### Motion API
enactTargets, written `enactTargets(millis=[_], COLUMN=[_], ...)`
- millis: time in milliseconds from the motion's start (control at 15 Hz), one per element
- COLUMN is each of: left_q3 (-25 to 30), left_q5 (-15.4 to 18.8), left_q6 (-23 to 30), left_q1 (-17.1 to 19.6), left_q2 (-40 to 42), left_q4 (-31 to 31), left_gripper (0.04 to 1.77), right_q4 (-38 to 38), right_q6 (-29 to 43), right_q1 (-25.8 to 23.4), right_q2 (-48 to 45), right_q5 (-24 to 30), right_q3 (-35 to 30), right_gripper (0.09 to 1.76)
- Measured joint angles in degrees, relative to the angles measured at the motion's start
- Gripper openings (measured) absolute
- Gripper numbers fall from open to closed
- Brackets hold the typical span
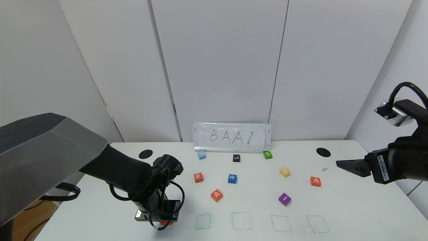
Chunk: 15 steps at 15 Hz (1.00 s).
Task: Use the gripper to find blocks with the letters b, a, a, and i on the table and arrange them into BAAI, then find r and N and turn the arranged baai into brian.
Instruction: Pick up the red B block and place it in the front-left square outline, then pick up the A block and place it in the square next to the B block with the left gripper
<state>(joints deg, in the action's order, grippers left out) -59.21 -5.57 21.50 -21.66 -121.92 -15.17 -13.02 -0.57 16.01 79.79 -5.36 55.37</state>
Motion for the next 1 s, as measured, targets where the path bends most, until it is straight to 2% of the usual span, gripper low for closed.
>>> enactTargets(millis=[133,333,533,733,1000], left_q3=[0.06,0.17,0.3,0.12,-0.38], left_q5=[-0.26,-0.37,-0.39,-0.45,-0.41], left_q6=[0.06,0.09,0.02,0.02,0.39], left_q1=[-0.02,-0.02,-0.05,-0.05,-0.77], left_q2=[-0.07,-0.16,-0.1,0.72,3.95], left_q4=[0.26,0.26,0.23,-0.16,-0.78], left_gripper=[0.51,0.86,1.13,1.32,1.48], right_q4=[0.0,0.0,-0.06,-0.04,-0.09], right_q6=[0.0,-0.02,-0.02,-0.02,-0.11], right_q1=[-0.02,0.0,0.04,0.06,0.06], right_q2=[0.0,0.0,0.0,0.0,0.0], right_q5=[0.01,0.0,0.01,0.0,0.0], right_q3=[0.0,-0.02,-0.09,-0.09,-0.09], right_gripper=[1.71,1.71,1.71,1.71,1.71])
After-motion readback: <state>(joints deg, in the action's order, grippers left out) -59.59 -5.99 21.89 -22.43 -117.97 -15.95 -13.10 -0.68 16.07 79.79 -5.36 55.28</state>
